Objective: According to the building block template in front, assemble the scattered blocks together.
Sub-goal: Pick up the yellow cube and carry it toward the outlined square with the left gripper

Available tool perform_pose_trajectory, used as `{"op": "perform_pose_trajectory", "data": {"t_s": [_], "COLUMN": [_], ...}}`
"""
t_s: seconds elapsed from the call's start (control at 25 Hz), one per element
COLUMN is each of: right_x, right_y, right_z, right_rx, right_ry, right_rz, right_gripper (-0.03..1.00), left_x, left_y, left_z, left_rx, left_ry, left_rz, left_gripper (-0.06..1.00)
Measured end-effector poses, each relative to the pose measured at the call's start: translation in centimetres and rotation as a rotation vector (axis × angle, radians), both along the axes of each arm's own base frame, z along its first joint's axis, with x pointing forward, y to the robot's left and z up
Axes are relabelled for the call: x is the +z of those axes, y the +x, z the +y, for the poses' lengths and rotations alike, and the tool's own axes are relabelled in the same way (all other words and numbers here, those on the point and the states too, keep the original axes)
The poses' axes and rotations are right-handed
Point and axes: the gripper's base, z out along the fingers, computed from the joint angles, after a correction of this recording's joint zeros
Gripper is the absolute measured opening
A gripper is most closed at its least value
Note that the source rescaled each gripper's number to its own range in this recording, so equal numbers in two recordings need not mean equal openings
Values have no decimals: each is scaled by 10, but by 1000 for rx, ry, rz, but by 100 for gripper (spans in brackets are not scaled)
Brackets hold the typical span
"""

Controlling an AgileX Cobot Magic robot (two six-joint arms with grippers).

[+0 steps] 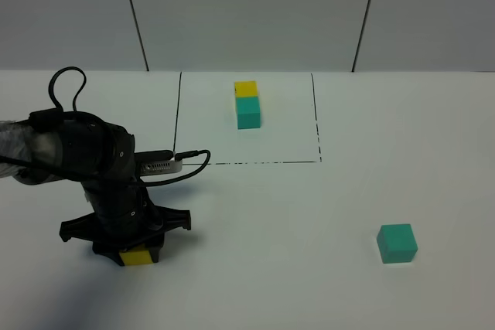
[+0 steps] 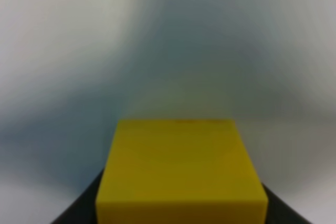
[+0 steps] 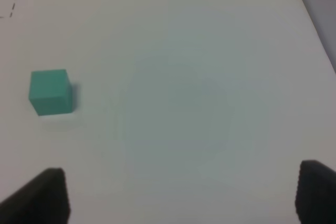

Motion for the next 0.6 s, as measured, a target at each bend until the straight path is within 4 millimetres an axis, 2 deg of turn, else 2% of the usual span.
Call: {"op": "perform_pose_trajectory", "data": {"t_s": [0.4,0.48,0.6], "right_x": [0,0,0], "right_y": [0,0,0], "right_z": [0,0,0], "right_rx": [0,0,0], "right_ry": [0,0,0], "right_rz": [0,0,0], "right_gripper": [74,74,74], "left_x": [9,21,53], "left_y": [7,12,22], "left_z": [-4,-6,-10], "left_rx": [-211,-265,-387], "left_ry": [46,71,79], "left_rz": [14,-22,-108], "left_gripper": [0,0,0]}}
